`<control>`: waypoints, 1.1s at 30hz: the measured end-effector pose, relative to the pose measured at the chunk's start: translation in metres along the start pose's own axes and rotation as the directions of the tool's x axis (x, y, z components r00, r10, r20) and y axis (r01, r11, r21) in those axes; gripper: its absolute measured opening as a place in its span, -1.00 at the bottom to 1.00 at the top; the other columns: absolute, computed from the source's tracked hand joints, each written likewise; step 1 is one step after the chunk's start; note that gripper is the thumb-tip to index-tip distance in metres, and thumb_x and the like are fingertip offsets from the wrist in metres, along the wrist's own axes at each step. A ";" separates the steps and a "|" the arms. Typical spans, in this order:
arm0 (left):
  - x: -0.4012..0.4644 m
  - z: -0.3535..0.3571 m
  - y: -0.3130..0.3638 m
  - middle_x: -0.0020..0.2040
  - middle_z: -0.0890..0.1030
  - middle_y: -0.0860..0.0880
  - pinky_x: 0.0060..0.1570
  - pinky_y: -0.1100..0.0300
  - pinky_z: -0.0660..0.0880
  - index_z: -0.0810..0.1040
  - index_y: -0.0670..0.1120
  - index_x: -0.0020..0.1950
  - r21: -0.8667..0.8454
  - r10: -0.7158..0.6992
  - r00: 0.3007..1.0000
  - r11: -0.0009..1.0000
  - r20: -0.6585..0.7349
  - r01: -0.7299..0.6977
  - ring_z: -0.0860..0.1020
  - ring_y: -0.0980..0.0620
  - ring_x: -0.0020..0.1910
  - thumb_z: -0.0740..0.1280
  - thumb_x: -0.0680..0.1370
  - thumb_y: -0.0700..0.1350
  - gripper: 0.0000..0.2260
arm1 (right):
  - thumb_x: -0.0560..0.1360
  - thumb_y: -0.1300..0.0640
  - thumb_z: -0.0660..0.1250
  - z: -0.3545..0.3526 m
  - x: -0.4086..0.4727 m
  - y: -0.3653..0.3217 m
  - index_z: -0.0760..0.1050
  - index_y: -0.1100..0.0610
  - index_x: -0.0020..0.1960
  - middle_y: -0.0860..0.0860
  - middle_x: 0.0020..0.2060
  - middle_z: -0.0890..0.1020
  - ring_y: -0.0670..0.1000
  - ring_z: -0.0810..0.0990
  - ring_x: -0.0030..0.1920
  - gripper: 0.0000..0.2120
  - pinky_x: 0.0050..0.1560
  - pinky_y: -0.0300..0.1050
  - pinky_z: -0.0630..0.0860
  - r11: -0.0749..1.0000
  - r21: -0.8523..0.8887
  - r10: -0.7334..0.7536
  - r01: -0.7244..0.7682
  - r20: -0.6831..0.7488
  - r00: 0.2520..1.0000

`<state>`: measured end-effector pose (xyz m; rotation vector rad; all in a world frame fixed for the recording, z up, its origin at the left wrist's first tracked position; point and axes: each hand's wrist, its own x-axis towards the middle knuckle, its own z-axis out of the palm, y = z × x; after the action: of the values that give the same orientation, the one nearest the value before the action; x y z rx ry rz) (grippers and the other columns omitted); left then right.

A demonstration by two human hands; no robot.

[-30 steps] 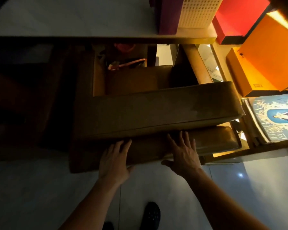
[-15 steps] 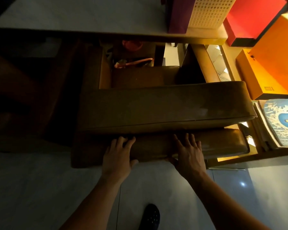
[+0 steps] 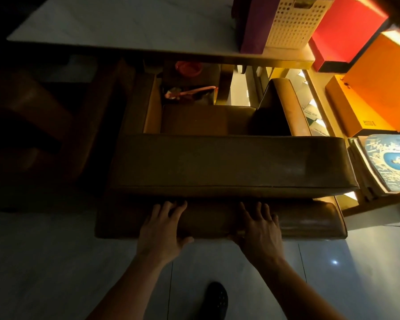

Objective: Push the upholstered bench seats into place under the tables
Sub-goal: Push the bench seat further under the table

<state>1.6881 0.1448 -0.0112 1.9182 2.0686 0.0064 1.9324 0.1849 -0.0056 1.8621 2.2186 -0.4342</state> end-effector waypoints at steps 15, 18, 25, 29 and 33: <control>0.015 0.000 -0.018 0.41 0.24 0.13 0.10 0.02 0.50 0.10 0.22 0.54 -0.014 0.015 0.999 1.000 0.052 -0.014 0.20 -0.01 0.37 0.37 0.48 0.22 -0.29 | 0.46 -0.35 0.28 -0.006 0.013 -0.024 -0.09 -0.10 0.59 0.22 0.57 0.02 0.34 -0.03 0.55 -0.12 0.48 0.32 0.14 0.998 -0.045 0.051 -0.047 0.073 0.996; 0.035 -0.005 -0.019 0.42 0.23 0.12 0.13 -0.01 0.49 0.10 0.22 0.54 -0.036 0.004 0.999 0.999 0.049 -0.002 0.18 -0.02 0.39 0.39 0.48 0.19 -0.28 | 0.43 -0.36 0.31 -0.012 0.029 -0.026 -0.04 -0.11 0.58 0.23 0.55 0.10 0.33 0.03 0.54 -0.11 0.46 0.33 0.20 0.998 -0.030 0.049 -0.048 0.035 0.998; 0.082 -0.016 -0.031 0.41 0.25 0.12 0.15 0.02 0.48 0.11 0.21 0.55 -0.027 0.011 1.000 1.000 0.013 -0.011 0.21 -0.02 0.37 0.39 0.48 0.20 -0.28 | 0.42 -0.40 0.28 -0.021 0.073 -0.029 -0.04 -0.09 0.59 0.24 0.55 0.10 0.32 0.04 0.53 -0.10 0.45 0.31 0.21 0.999 -0.034 0.032 -0.033 -0.004 0.999; 0.106 -0.021 -0.034 0.40 0.27 0.12 0.17 0.04 0.46 0.12 0.20 0.55 -0.026 0.020 1.000 0.999 -0.012 -0.020 0.22 -0.02 0.36 0.39 0.47 0.20 -0.28 | 0.43 -0.39 0.27 -0.028 0.095 -0.030 -0.06 -0.09 0.59 0.25 0.56 0.09 0.32 0.02 0.54 -0.10 0.47 0.31 0.18 0.999 -0.030 0.033 -0.034 -0.012 0.999; 0.126 -0.024 -0.032 0.41 0.27 0.11 0.20 0.03 0.45 0.14 0.19 0.55 -0.031 0.026 0.999 0.999 -0.046 -0.027 0.22 -0.03 0.37 0.39 0.47 0.21 -0.28 | 0.42 -0.41 0.27 -0.038 0.116 -0.029 -0.04 -0.09 0.59 0.24 0.55 0.11 0.31 0.05 0.54 -0.10 0.46 0.30 0.21 0.999 -0.033 0.035 -0.036 -0.029 0.999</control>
<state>1.6453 0.2691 -0.0240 1.9439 2.0592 0.0892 1.8840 0.3001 -0.0078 1.8989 2.1926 -0.3640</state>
